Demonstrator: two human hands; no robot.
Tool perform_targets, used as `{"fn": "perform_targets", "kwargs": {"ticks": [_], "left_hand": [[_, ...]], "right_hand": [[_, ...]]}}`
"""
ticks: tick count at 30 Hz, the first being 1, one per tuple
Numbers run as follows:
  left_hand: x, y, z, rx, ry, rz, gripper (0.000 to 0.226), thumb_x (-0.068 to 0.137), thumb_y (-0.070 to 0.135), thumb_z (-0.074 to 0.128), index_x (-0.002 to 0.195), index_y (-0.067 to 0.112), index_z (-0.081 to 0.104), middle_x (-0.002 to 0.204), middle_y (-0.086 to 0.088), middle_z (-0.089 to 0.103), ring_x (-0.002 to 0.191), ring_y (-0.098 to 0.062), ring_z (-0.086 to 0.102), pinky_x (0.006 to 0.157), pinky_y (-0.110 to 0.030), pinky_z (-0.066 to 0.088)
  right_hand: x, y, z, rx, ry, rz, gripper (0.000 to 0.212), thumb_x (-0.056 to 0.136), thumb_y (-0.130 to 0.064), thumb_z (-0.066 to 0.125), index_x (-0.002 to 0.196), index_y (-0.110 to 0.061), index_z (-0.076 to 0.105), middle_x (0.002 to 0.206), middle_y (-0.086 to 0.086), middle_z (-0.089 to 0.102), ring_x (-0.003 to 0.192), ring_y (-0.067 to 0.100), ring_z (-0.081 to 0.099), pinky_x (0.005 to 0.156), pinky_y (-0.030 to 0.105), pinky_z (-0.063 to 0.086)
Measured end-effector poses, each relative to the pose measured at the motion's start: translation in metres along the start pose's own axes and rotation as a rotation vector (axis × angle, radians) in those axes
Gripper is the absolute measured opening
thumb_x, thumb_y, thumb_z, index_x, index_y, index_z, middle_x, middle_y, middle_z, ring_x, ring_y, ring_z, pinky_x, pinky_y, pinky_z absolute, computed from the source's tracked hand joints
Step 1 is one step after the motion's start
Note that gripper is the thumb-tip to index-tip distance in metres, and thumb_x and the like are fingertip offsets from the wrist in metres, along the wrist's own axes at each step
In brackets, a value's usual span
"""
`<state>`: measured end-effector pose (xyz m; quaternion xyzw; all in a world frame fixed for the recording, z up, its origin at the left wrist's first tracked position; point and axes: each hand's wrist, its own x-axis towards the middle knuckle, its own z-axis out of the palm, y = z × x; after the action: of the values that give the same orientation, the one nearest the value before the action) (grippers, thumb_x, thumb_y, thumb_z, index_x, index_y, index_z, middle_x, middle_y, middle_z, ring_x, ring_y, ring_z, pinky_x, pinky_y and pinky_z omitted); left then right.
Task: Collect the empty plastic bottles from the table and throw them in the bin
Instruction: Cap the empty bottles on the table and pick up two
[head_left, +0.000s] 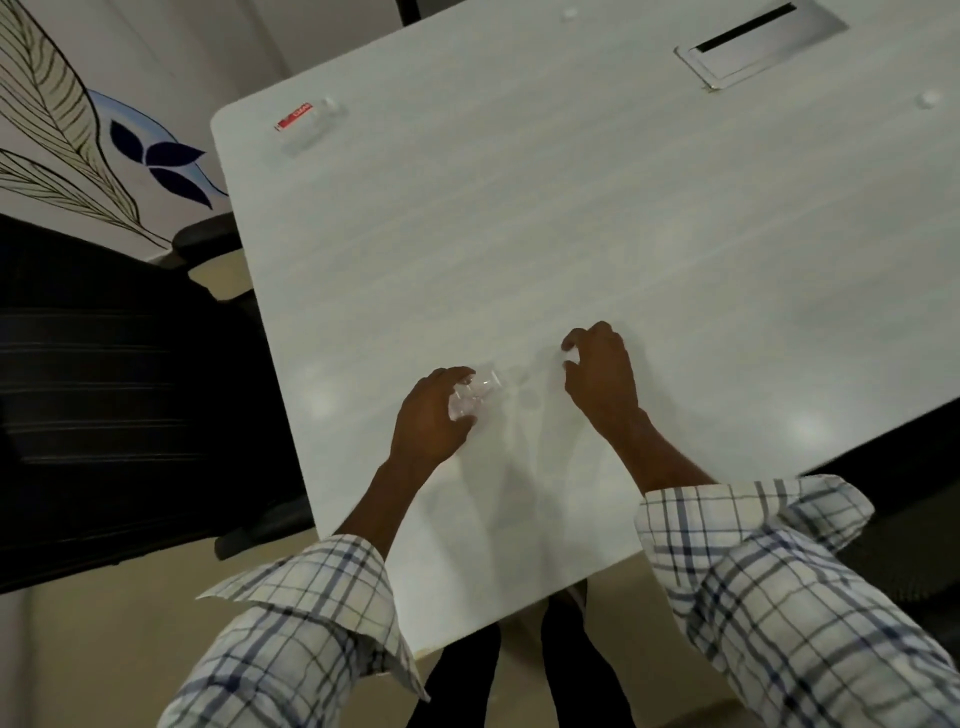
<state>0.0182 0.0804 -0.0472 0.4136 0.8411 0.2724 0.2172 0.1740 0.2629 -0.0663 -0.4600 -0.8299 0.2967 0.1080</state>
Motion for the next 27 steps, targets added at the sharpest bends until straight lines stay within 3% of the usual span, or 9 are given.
{"fn": "perform_targets", "kwargs": {"ticks": [3, 5, 7, 14, 17, 22, 25, 27], "left_hand": [[0.0, 0.004, -0.001, -0.016, 0.012, -0.027, 0.059, 0.065, 0.014, 0.08, 0.12, 0.026, 0.063, 0.112, 0.009, 0.066, 0.099, -0.014, 0.062, 0.087, -0.025, 0.047], [0.0, 0.009, -0.003, -0.038, 0.013, -0.043, 0.059, 0.066, 0.015, 0.08, 0.121, 0.027, 0.063, 0.112, 0.011, 0.066, 0.097, -0.01, 0.061, 0.082, -0.011, 0.042], [0.002, 0.015, -0.005, -0.066, 0.001, -0.041, 0.059, 0.067, 0.016, 0.082, 0.121, 0.027, 0.063, 0.111, 0.012, 0.066, 0.094, -0.006, 0.06, 0.078, 0.0, 0.036], [0.004, 0.023, -0.013, -0.134, -0.084, -0.039, 0.057, 0.067, 0.018, 0.084, 0.119, 0.031, 0.064, 0.109, 0.014, 0.069, 0.095, -0.009, 0.063, 0.079, -0.009, 0.041], [0.006, 0.023, -0.015, -0.145, -0.109, -0.046, 0.056, 0.067, 0.017, 0.084, 0.117, 0.031, 0.066, 0.107, 0.014, 0.07, 0.095, -0.01, 0.064, 0.077, -0.011, 0.041], [0.006, 0.026, -0.016, -0.134, -0.109, -0.036, 0.055, 0.066, 0.014, 0.085, 0.116, 0.029, 0.066, 0.105, 0.014, 0.069, 0.093, -0.011, 0.063, 0.08, -0.019, 0.044], [0.005, 0.029, -0.014, -0.119, -0.13, -0.038, 0.053, 0.066, 0.015, 0.085, 0.114, 0.029, 0.066, 0.103, 0.017, 0.067, 0.093, -0.01, 0.063, 0.081, -0.021, 0.045], [0.007, 0.03, -0.015, -0.148, -0.132, -0.036, 0.053, 0.067, 0.017, 0.085, 0.116, 0.029, 0.066, 0.107, 0.014, 0.069, 0.093, -0.011, 0.064, 0.082, -0.021, 0.047]], "right_hand": [[-0.003, -0.012, -0.009, 0.404, -0.077, 0.078, 0.016, 0.081, -0.01, 0.078, 0.097, -0.009, 0.074, 0.095, 0.005, 0.073, 0.078, 0.015, 0.067, 0.082, 0.029, 0.055], [-0.008, -0.026, -0.016, 0.608, -0.169, 0.077, 0.017, 0.082, -0.008, 0.078, 0.098, -0.009, 0.076, 0.093, 0.001, 0.076, 0.077, 0.012, 0.07, 0.077, 0.02, 0.056], [-0.013, -0.036, -0.019, 0.66, -0.24, 0.035, 0.018, 0.083, -0.006, 0.077, 0.101, -0.01, 0.076, 0.093, -0.004, 0.075, 0.078, 0.009, 0.07, 0.073, 0.013, 0.053], [-0.017, -0.038, -0.021, 0.697, -0.314, -0.023, 0.017, 0.087, -0.005, 0.074, 0.103, -0.006, 0.075, 0.092, -0.008, 0.074, 0.076, -0.005, 0.068, 0.069, 0.016, 0.054], [-0.015, -0.035, -0.021, 0.682, -0.33, -0.038, 0.017, 0.086, -0.006, 0.075, 0.103, -0.004, 0.075, 0.09, -0.002, 0.075, 0.072, -0.001, 0.068, 0.071, 0.017, 0.056], [-0.01, -0.04, -0.017, 0.565, -0.355, 0.071, 0.03, 0.088, -0.035, 0.075, 0.091, -0.006, 0.073, 0.074, 0.005, 0.073, 0.059, 0.015, 0.067, 0.065, 0.031, 0.057], [-0.007, -0.043, -0.018, 0.366, -0.352, -0.017, 0.035, 0.091, -0.044, 0.067, 0.084, -0.01, 0.068, 0.071, -0.002, 0.066, 0.063, 0.015, 0.062, 0.068, 0.033, 0.054], [-0.007, -0.042, -0.022, 0.362, -0.345, -0.057, 0.034, 0.095, -0.046, 0.061, 0.084, -0.014, 0.065, 0.072, -0.006, 0.063, 0.064, 0.011, 0.06, 0.07, 0.032, 0.051]]}}
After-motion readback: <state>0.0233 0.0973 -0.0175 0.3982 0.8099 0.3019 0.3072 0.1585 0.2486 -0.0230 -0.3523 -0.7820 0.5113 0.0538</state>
